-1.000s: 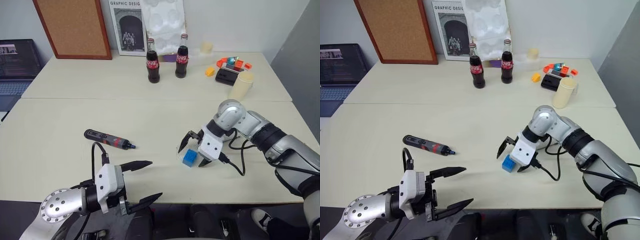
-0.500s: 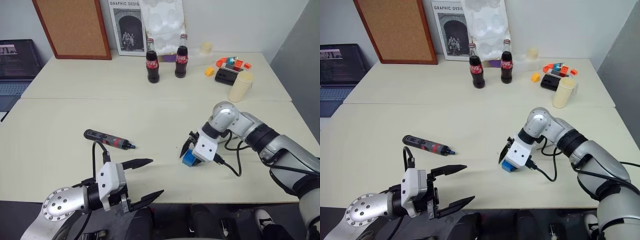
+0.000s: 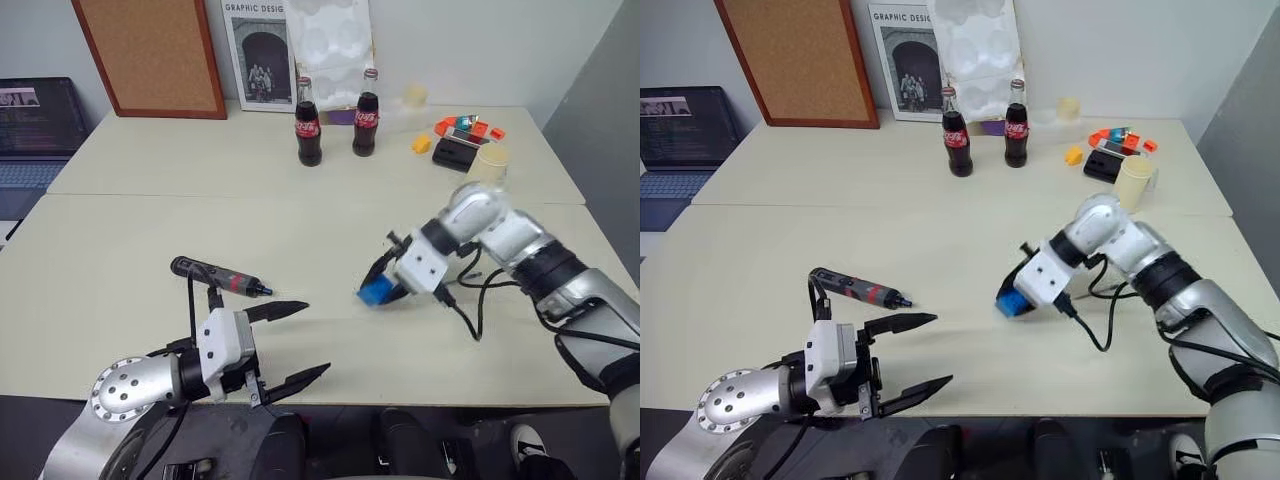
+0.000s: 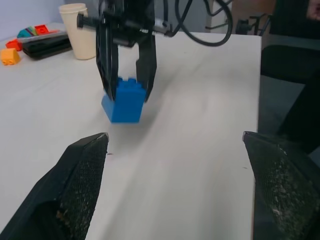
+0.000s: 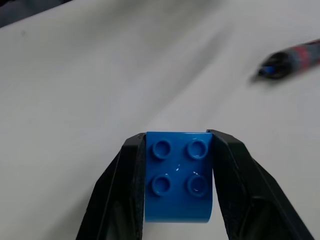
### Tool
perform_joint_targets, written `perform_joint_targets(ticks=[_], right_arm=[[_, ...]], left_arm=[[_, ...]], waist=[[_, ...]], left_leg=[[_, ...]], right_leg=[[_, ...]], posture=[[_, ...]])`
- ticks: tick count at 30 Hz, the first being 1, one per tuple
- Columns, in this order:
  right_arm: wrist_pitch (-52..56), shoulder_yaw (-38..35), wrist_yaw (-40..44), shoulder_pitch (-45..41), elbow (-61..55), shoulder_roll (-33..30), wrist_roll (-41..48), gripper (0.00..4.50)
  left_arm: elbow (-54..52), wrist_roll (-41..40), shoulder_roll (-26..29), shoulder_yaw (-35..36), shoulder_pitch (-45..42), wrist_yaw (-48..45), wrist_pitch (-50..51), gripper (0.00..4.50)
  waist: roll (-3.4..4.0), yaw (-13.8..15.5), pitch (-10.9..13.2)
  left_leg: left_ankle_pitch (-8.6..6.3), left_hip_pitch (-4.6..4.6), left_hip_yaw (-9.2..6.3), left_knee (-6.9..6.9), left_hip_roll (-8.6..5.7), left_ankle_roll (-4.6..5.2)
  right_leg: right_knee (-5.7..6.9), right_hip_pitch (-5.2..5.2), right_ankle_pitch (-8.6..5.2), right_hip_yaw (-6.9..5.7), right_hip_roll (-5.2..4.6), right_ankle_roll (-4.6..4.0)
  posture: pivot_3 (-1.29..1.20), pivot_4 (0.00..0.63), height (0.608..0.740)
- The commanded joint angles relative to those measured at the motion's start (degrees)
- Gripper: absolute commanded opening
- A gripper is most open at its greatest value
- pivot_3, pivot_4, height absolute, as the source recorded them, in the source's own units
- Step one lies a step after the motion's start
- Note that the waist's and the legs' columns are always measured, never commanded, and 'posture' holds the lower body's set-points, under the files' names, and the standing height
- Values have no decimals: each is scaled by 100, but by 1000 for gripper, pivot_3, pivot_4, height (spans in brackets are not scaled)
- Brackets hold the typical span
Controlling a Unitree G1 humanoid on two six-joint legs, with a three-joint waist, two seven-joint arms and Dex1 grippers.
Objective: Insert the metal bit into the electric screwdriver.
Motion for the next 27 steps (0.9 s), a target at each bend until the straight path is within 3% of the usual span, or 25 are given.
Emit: perform_joint_targets(ticks=[1,6,10,14,21,27], right_arm=[[2089,-1431,-1078,922,-1585,-880,716,1507],[3760,-2855,-2840,2103,-2511,-1160,745,1507],[5008,-3797,-4210,2710,-2783,-893,798,1507],[5941,-4385,-5359,2991,-2321,-481,586,1507],[5956,-4546,-6199,1933,-265,-13,109,1507],[4594,-4479,-6471,362,2590,207,-381,1507]], left_arm=[[341,-14,-218,-192,-840,288,216,4500],[847,-314,-732,-563,-2310,724,1090,4500],[951,-586,-1002,-769,-3032,748,1594,4500],[1355,-475,-1286,-1125,-3747,685,1778,4500],[2006,-42,-1663,-1365,-4272,646,1496,4500],[1935,-3,-1659,-1322,-4202,584,1470,4500]], waist=[[4,123,3],[0,107,0],[0,63,0],[-1,62,-1],[4,-56,2],[10,-122,6]], left_leg=[[0,-5,-7,4,-5,0],[-1,-12,-3,36,-9,0],[0,-10,14,44,-8,0],[0,-11,12,46,-7,0],[1,-12,21,46,-9,1],[1,-7,34,36,-2,2]], right_leg=[[-1,0,0,-3,-1,1],[3,3,10,2,0,18],[-1,5,29,18,1,38],[1,3,44,19,8,63],[-2,0,48,36,14,67],[-5,-4,48,49,25,69]], posture=[[0,150,740],[0,150,740],[0,150,740],[0,150,740],[0,150,740],[0,150,740]])
